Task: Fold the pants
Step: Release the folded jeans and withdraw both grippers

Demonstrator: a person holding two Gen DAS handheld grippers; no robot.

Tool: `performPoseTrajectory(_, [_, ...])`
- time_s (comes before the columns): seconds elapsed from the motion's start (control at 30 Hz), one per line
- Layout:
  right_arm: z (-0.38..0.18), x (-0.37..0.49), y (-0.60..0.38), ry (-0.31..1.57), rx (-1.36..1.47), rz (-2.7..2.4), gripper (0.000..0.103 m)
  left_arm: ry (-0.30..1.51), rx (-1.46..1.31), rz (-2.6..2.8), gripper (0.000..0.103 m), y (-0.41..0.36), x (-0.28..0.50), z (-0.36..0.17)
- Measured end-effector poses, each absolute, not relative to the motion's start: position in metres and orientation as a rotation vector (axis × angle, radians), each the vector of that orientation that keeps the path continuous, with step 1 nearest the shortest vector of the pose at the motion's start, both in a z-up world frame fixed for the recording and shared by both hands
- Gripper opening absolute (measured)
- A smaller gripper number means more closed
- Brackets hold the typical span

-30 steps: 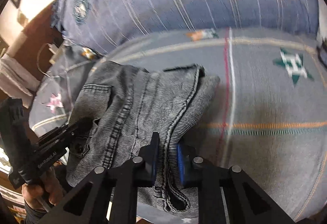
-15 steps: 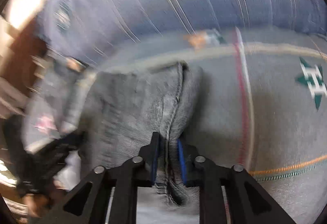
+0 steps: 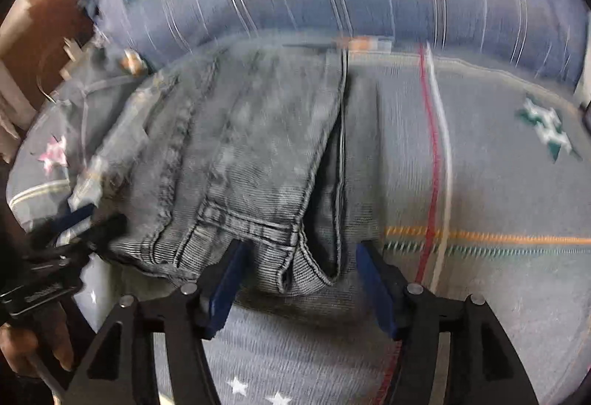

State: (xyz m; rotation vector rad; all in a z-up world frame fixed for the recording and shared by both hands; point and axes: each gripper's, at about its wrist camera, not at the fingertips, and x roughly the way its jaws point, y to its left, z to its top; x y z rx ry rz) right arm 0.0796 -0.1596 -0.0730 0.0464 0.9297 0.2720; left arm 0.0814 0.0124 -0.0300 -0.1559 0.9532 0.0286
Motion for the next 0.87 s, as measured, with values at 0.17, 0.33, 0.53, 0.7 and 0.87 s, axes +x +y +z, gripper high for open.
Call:
performPoseTrajectory(0.17, [-0.021, 0.032, -0.166, 0.774, -0.027, 0.232, 0.099, 0.810, -0.075, 0.071, 0.089, 0.000, 0.048, 0.018])
performPoseTrajectory(0.33, [-0.003, -0.007, -0.176, 0.729, -0.088, 0.188, 0.103, 0.770, -0.095, 0.050, 0.095, -0.013, 0.029, 0.038])
performPoseTrajectory(0.53, [-0.006, -0.034, -0.194, 0.741, -0.128, 0.127, 0.103, 0.777, -0.084, 0.038, 0.095, -0.026, 0.025, 0.038])
performPoseTrajectory(0.7, [-0.003, -0.035, -0.192, 0.735, -0.139, 0.124, 0.103, 0.793, -0.073, -0.001, 0.099, -0.032, 0.026, 0.042])
performPoseTrajectory(0.87, [-0.001, -0.028, -0.182, 0.731, -0.139, 0.145, 0.103, 0.801, -0.072, -0.004, 0.099, -0.032, 0.034, 0.042])
